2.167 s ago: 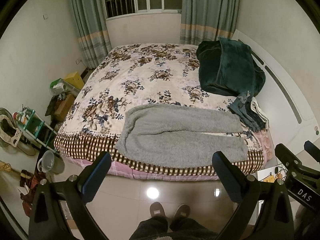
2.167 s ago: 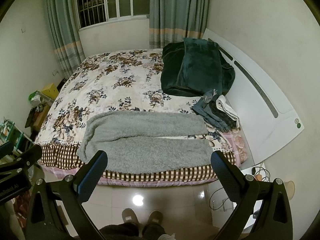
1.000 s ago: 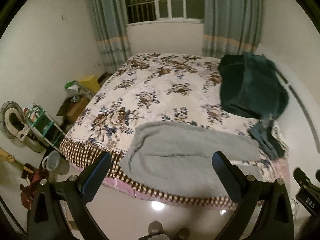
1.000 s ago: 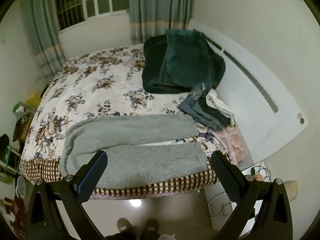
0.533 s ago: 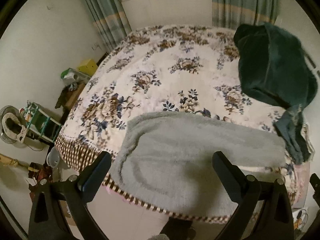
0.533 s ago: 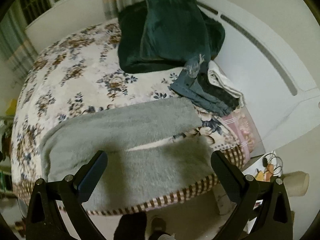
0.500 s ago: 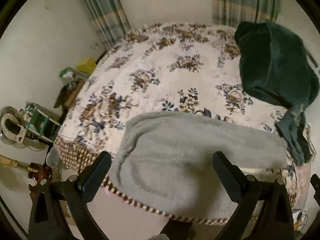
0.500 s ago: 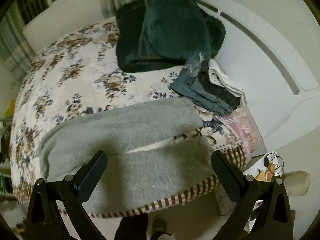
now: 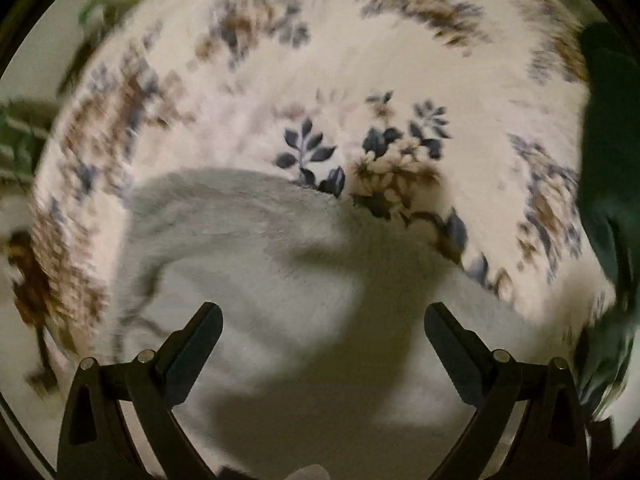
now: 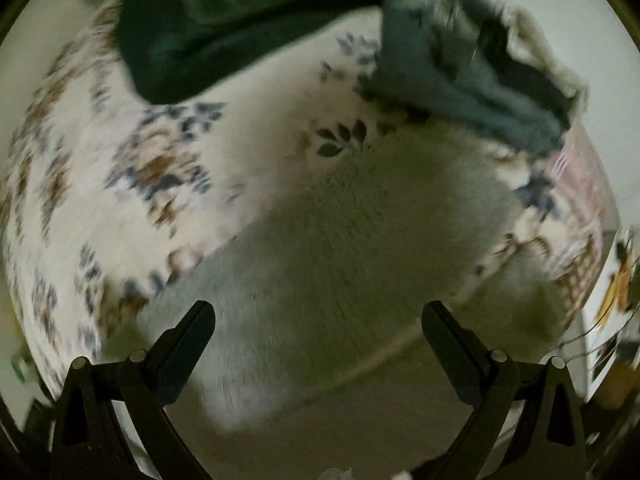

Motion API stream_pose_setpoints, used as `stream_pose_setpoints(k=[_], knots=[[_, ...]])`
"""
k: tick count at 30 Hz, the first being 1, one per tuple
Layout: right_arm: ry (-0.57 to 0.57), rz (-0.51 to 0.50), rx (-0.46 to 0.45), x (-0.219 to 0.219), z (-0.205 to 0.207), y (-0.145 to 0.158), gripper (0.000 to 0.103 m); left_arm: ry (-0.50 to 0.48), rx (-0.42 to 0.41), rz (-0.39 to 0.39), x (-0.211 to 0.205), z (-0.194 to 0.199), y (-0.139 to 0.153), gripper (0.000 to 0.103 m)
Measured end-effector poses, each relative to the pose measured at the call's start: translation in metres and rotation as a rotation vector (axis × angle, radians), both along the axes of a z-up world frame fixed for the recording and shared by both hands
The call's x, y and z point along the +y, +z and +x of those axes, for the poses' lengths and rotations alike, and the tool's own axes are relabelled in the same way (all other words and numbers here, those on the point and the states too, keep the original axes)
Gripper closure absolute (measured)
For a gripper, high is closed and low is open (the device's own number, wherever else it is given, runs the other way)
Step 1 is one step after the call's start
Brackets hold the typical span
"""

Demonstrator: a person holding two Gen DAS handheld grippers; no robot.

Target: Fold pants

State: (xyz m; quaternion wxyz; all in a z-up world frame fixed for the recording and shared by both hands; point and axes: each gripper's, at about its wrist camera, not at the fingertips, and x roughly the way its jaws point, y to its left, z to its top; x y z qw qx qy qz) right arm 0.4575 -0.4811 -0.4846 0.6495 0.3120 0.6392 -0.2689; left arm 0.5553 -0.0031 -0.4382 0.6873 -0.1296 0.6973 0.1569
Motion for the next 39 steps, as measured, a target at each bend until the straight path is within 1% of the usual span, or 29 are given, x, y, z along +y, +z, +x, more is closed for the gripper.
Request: stream_pose_setpoints(k=[3, 5, 6, 7, 8, 9, 10, 11, 12, 13, 14, 15, 16, 17, 18, 19, 23, 25, 26, 28, 29, 30, 32, 33, 34, 35, 36, 37, 39], knots=[[-0.090, 0.041, 0.068, -0.022, 0.015, -0.054, 0.000, 0.072, 0.076, -0.038, 0.007, 0.025, -0.053, 0.000], [-0.133, 0.059, 0.101, -0.033, 0.022, -0.081, 0.000, 0.137, 0.128, -0.080, 0.013, 0.038, -0.089, 0.000], [-0.149, 0.057, 0.122, -0.036, 0.026, -0.095, 0.000, 0.161, 0.150, -0.092, 0.016, 0.043, -0.102, 0.001], [-0.162, 0.054, 0.139, -0.039, 0.028, -0.106, 0.000, 0.184, 0.164, -0.103, 0.018, 0.045, -0.113, 0.005], [-0.175, 0.056, 0.157, -0.042, 0.034, -0.120, 0.000, 0.203, 0.177, -0.111, 0.020, 0.048, -0.124, 0.012], [-0.183, 0.056, 0.170, -0.043, 0.036, -0.129, 0.000, 0.213, 0.192, -0.110, 0.021, 0.050, -0.134, 0.018], [-0.190, 0.059, 0.181, -0.044, 0.039, -0.137, 0.000, 0.214, 0.197, -0.112, 0.022, 0.050, -0.140, 0.029], [-0.198, 0.061, 0.190, -0.045, 0.043, -0.145, 0.000, 0.211, 0.202, -0.102, 0.022, 0.051, -0.145, 0.045], [-0.207, 0.064, 0.198, -0.045, 0.046, -0.153, 0.000, 0.201, 0.193, -0.083, 0.022, 0.050, -0.145, 0.055], [-0.212, 0.066, 0.204, -0.045, 0.049, -0.159, 0.003, 0.192, 0.183, -0.072, 0.021, 0.049, -0.144, 0.069], [-0.214, 0.071, 0.206, -0.045, 0.053, -0.165, 0.006, 0.183, 0.167, -0.066, 0.021, 0.047, -0.141, 0.080], [-0.209, 0.077, 0.202, -0.043, 0.055, -0.169, 0.019, 0.170, 0.144, -0.060, 0.020, 0.043, -0.136, 0.085], [-0.202, 0.083, 0.195, -0.042, 0.058, -0.171, 0.039, 0.160, 0.127, -0.058, 0.020, 0.039, -0.131, 0.092], [-0.194, 0.087, 0.184, -0.040, 0.060, -0.172, 0.050, 0.152, 0.105, -0.060, 0.021, 0.033, -0.124, 0.095], [-0.184, 0.079, 0.172, -0.037, 0.061, -0.169, 0.073, 0.145, 0.079, -0.072, 0.021, 0.026, -0.116, 0.095], [-0.177, 0.070, 0.154, -0.035, 0.060, -0.164, 0.090, 0.140, 0.059, -0.080, 0.020, 0.020, -0.106, 0.096], [-0.125, 0.040, 0.063, -0.022, 0.050, -0.132, 0.093, 0.101, -0.042, -0.097, 0.013, -0.016, -0.058, 0.097], [-0.103, 0.037, 0.006, -0.015, 0.034, -0.109, 0.093, 0.063, -0.104, -0.098, 0.006, -0.040, -0.025, 0.097], [-0.097, 0.035, -0.020, -0.013, 0.024, -0.097, 0.093, 0.049, -0.123, -0.097, 0.005, -0.049, -0.016, 0.097], [-0.097, 0.044, -0.075, -0.009, -0.001, -0.073, 0.093, 0.016, -0.176, -0.100, 0.007, -0.070, 0.012, 0.097], [-0.097, 0.050, -0.101, -0.009, -0.021, -0.064, 0.093, 0.005, -0.203, -0.096, 0.012, -0.081, 0.024, 0.097], [-0.098, 0.054, -0.126, -0.009, -0.048, -0.050, 0.093, -0.005, -0.232, -0.095, 0.011, -0.101, 0.037, 0.097], [-0.094, 0.057, -0.156, -0.015, -0.089, -0.033, 0.094, -0.017, -0.267, -0.089, 0.011, -0.128, 0.051, 0.097], [-0.094, 0.069, -0.170, -0.024, -0.120, -0.022, 0.094, -0.017, -0.279, -0.087, 0.011, -0.149, 0.055, 0.097], [-0.092, 0.075, -0.177, -0.024, -0.142, -0.015, 0.094, -0.014, -0.285, -0.090, 0.012, -0.173, 0.057, 0.097], [-0.085, 0.075, -0.180, -0.031, -0.167, -0.006, 0.094, -0.014, -0.284, -0.087, 0.007, -0.187, 0.054, 0.097], [-0.075, 0.070, -0.181, -0.033, -0.192, -0.003, 0.094, -0.009, -0.278, -0.089, 0.008, -0.217, 0.052, 0.097], [-0.061, 0.067, -0.179, -0.032, -0.214, -0.003, 0.094, -0.004, -0.273, -0.089, 0.008, -0.233, 0.048, 0.097], [-0.029, 0.057, -0.156, -0.032, -0.253, -0.008, 0.094, 0.017, -0.250, -0.085, 0.007, -0.281, 0.036, 0.097]])
